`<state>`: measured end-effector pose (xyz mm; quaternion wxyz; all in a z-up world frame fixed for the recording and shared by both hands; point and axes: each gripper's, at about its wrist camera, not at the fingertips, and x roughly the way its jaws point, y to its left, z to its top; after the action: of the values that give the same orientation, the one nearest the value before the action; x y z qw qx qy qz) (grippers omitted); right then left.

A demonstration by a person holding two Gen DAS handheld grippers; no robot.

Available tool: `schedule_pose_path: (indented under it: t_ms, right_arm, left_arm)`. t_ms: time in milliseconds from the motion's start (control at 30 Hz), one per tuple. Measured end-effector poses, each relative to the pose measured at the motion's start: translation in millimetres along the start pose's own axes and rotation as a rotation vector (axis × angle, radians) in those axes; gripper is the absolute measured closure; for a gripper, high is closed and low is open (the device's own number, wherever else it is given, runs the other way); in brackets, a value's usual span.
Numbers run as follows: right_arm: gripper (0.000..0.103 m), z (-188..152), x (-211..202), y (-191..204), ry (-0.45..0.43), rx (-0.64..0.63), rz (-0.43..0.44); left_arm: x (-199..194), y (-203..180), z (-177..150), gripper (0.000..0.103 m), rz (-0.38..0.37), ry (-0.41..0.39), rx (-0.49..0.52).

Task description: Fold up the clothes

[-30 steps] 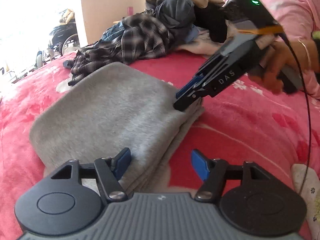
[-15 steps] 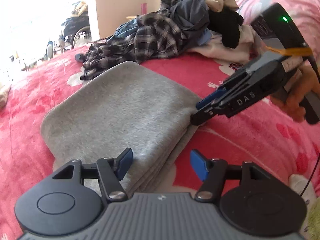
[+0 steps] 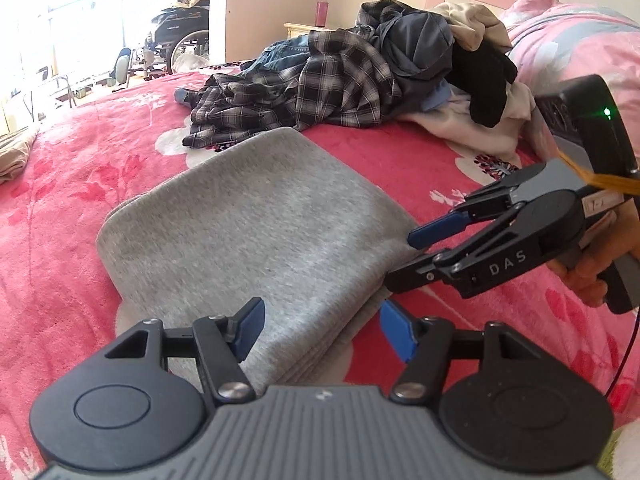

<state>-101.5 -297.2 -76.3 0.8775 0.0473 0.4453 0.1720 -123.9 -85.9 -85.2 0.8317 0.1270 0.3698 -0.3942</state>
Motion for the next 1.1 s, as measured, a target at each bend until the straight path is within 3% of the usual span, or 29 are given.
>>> schedule_pose_path:
  t_ms: [300,433,700,800,867,933,1000,1100]
  right_arm:
    - [0.034,4,-4,2,-0.001,0.034,0.009]
    - [0.024,9,-15,1,-0.032,0.077,0.027]
    - [0.020,25,-29,2,-0.050,0.141,0.014]
    - [0.015,31,-34,3,-0.074,0.165,-0.011]
    - [0.014,35,-35,7,-0.078,0.168,-0.086]
    - [0.012,38,-33,12,-0.058,0.150,-0.157]
    - [0.011,40,-31,17,-0.035,0.129,-0.227]
    - [0.010,41,-24,22,0.029,0.122,-0.263]
  left_arm:
    - [-5,13,5,0.036,0.035,-0.012,-0.052]
    - [-8,19,7,0.035,0.053,-0.019,-0.076]
    - [-17,36,16,0.030,0.084,-0.047,-0.134]
    - [-18,42,19,0.028,0.086,-0.045,-0.164]
    - [-18,46,20,0.025,0.080,-0.039,-0.192]
    - [-17,47,20,0.017,0.080,-0.030,-0.205]
    - [-16,48,20,0.016,0.081,-0.022,-0.216]
    - [-15,49,20,0.014,0.082,-0.009,-0.232]
